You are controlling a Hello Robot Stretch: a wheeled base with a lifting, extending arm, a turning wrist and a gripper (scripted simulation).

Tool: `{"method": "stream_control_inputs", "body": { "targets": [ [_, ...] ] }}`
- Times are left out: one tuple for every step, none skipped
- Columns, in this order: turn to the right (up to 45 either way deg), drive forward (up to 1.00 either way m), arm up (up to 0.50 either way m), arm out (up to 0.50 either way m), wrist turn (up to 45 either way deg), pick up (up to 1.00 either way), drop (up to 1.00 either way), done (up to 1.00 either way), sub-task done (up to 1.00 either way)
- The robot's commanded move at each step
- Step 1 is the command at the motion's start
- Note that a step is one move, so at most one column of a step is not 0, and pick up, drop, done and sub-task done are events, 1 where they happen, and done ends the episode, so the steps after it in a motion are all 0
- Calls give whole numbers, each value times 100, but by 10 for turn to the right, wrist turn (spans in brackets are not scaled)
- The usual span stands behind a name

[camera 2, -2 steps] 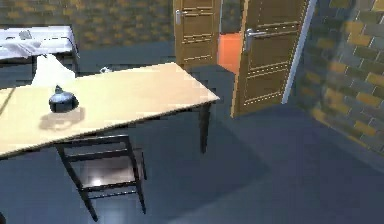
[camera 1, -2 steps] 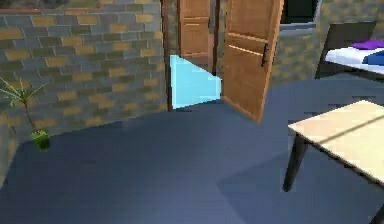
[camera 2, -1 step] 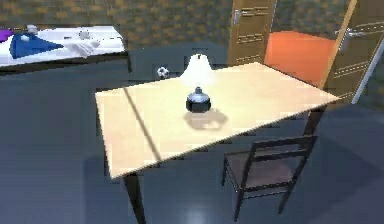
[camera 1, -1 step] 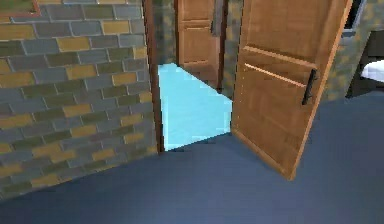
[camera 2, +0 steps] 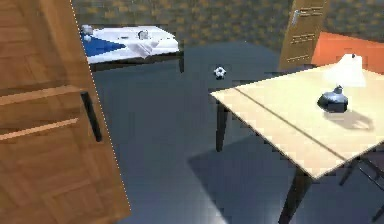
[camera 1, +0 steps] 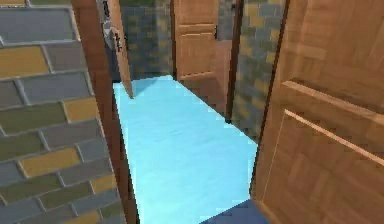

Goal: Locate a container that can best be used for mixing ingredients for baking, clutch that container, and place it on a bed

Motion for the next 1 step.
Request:
{"method": "stream_control_inputs", "body": {
  "targets": [
    [0, 100, 0, 0, 0, 0, 0, 0, 0]
  ]
}}
